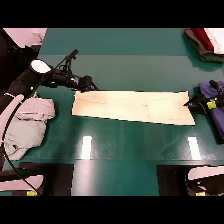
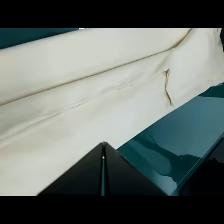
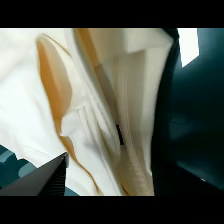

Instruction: Fold the shirts.

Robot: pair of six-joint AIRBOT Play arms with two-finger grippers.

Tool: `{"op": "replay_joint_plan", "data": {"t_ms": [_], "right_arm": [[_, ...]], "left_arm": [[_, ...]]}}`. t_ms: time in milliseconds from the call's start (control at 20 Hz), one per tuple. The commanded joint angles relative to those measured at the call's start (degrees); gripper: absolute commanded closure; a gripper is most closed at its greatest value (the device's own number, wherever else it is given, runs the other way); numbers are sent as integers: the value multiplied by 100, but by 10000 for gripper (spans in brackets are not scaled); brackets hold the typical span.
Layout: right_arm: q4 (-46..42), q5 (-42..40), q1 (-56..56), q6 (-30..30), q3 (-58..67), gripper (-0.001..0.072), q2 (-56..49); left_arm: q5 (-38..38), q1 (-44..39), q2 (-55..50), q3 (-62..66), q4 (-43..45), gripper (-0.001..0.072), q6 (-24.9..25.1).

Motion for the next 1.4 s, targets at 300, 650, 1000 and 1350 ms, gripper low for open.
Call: {"op": "replay_joint_plan", "data": {"t_ms": [300, 650, 1000, 1350], "right_arm": [[118, 11, 581, -282, -4, 665, -127], [1025, 205, 654, 13, 72, 696, 1134], [1318, 708, 1812, 962, 1587, 697, 1777], [1298, 651, 3635, 1217, 3158, 696, 1132]], "left_arm": [[352, -903, -411, 9, 22, 685, -87], [699, -1447, -1467, 872, -11, 685, -192], [831, -1799, -2911, 2310, -68, 685, -498], [1143, -1893, -3222, 2535, -291, 685, -494]]}}
